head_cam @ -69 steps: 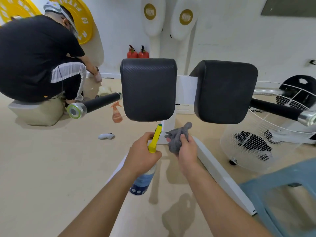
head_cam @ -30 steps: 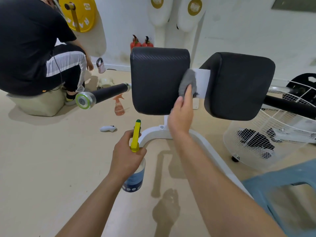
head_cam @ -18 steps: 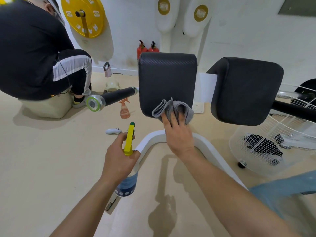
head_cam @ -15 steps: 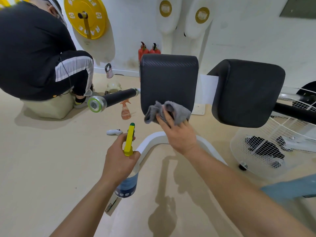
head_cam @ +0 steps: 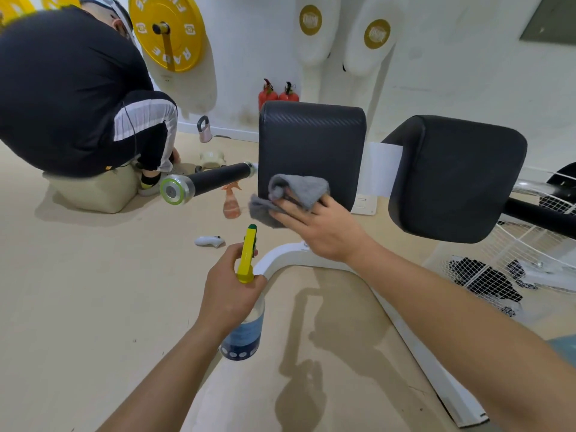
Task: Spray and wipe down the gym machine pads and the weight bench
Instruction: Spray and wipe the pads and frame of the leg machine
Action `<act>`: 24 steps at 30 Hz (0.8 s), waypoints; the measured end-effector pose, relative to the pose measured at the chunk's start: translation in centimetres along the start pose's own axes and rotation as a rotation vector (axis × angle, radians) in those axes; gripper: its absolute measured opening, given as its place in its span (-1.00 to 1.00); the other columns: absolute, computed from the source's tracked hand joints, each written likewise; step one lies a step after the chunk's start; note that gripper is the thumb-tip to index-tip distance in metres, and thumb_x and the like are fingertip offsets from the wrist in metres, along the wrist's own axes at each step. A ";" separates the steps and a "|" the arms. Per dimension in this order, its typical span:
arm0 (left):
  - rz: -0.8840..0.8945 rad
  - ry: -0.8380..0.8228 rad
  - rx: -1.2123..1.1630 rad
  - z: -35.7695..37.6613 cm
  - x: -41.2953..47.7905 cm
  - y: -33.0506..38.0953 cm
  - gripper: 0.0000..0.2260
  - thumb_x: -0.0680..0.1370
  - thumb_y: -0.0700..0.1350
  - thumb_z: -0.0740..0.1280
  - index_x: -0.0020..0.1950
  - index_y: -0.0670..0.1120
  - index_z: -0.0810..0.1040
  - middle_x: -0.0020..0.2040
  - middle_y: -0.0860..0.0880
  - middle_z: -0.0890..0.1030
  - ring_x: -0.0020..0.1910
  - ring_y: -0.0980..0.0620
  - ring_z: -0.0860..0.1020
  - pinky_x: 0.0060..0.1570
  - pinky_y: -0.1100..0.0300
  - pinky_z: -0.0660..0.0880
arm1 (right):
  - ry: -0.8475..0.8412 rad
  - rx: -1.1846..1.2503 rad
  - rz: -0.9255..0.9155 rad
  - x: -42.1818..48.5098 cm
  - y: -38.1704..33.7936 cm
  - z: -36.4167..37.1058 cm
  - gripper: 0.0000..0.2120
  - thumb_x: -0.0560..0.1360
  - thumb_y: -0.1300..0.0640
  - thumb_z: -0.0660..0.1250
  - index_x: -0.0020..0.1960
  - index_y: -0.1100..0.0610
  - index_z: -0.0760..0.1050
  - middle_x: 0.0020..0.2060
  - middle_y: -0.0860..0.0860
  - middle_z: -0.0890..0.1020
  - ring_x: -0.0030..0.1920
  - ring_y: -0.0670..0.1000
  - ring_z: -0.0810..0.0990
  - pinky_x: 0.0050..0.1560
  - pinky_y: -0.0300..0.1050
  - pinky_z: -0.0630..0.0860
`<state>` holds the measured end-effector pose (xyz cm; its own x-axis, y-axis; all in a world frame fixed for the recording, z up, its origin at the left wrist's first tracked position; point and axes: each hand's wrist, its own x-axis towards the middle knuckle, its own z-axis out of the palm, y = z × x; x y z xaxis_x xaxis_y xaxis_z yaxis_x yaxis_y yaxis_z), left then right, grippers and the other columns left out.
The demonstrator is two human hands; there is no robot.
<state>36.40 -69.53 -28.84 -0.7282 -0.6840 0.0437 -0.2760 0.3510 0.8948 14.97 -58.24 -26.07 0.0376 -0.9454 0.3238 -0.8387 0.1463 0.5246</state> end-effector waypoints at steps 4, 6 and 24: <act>0.009 -0.002 -0.025 -0.3 0.1 0.2 -0.63 0.43 -0.25 0.40 0.12 0.14 0.52 -0.02 0.24 0.62 -0.23 0.24 0.54 -0.25 0.32 0.36 | 0.005 -0.023 -0.005 -4.1 1.8 -0.2 -0.40 0.55 0.31 0.14 0.58 0.19 0.19 0.59 0.13 0.14 0.54 0.24 0.18 0.48 0.18 0.16; 0.011 -0.004 -0.043 -0.7 0.2 0.3 -0.63 0.42 -0.24 0.40 0.13 0.13 0.53 -0.01 0.25 0.62 -0.23 0.23 0.54 -0.25 0.35 0.36 | 0.021 -0.013 0.024 -4.2 1.9 -1.0 -0.45 0.55 0.30 0.06 0.54 0.23 0.27 0.55 0.21 0.13 0.50 0.30 0.18 0.44 0.20 0.23; 0.003 -0.036 -0.098 -5.2 2.3 -1.0 -0.67 0.44 -0.20 0.40 0.14 0.08 0.53 -0.15 0.19 0.58 -0.29 0.23 0.52 -0.29 0.28 0.35 | -0.183 -0.038 -0.132 2.4 -4.4 -1.2 -0.52 0.33 0.22 0.58 0.23 0.28 0.61 0.21 0.18 0.64 0.23 0.20 0.61 0.37 0.08 0.40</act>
<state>38.26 -74.79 -27.35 -0.7517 -0.6587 0.0318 -0.2125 0.2875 0.9339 19.36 -60.79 -26.68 0.0433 -0.9936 0.1039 -0.8116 0.0257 0.5837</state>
